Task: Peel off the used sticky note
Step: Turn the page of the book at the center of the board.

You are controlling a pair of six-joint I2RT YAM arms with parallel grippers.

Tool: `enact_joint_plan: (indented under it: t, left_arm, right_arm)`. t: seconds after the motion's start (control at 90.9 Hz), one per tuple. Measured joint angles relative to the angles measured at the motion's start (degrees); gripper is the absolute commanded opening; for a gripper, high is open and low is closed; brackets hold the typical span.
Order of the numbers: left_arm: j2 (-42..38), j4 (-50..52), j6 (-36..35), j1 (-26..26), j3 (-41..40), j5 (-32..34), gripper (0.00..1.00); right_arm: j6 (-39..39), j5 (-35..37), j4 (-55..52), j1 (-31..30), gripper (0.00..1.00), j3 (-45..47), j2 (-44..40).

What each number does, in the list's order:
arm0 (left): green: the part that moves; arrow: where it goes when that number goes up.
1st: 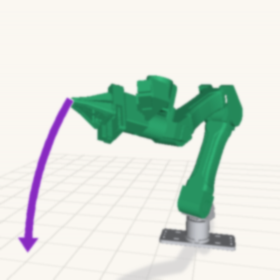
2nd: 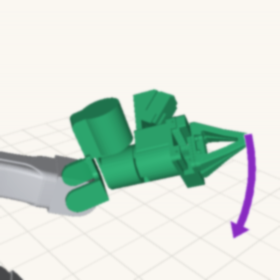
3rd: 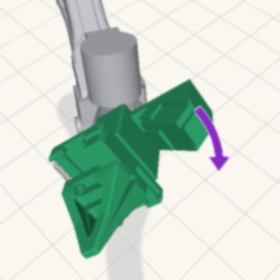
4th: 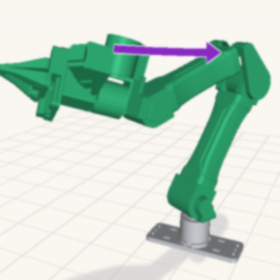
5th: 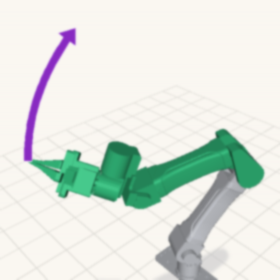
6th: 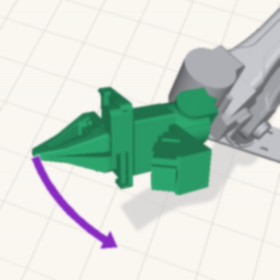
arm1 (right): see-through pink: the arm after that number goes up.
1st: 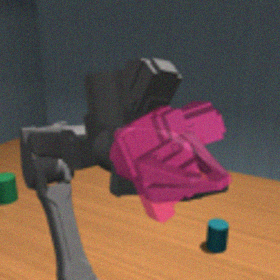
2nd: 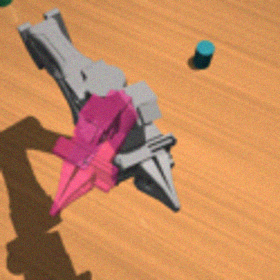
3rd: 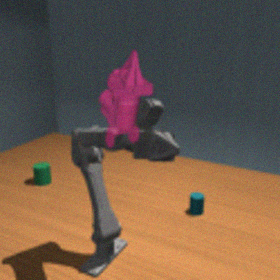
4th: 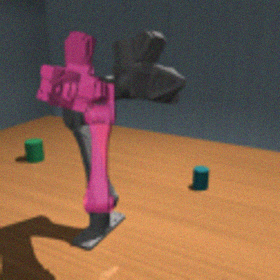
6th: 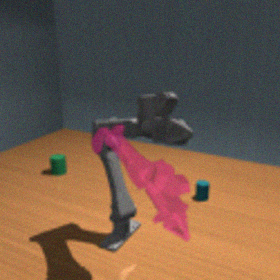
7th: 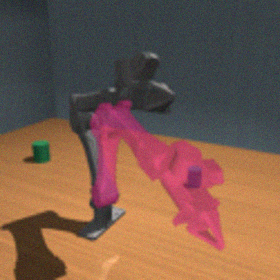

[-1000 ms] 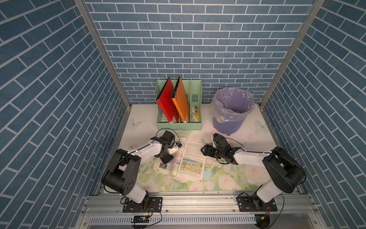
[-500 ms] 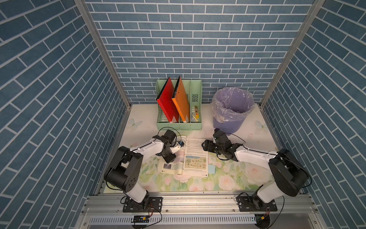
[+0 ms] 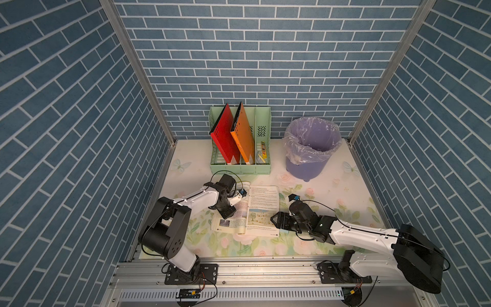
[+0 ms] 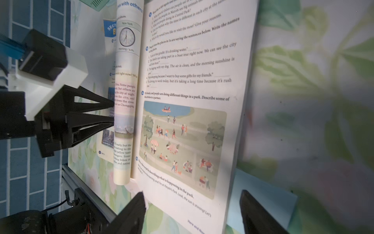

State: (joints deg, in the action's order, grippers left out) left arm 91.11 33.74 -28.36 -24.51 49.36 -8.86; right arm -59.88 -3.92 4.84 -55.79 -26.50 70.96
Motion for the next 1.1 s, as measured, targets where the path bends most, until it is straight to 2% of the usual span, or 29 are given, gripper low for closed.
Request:
enact_joint_plan:
  t: [0.517,1.1]
  left_arm:
    - [0.0,0.1,0.0,0.0,0.0,0.7,0.42]
    - [0.0,0.4,-0.1,0.0,0.2,1.3,0.42]
  right_arm:
    - [-2.3,-2.8,7.9,-0.7,0.73,1.3,5.8]
    - [-3.9,-3.5,12.0,-1.7,0.67,2.6,4.3]
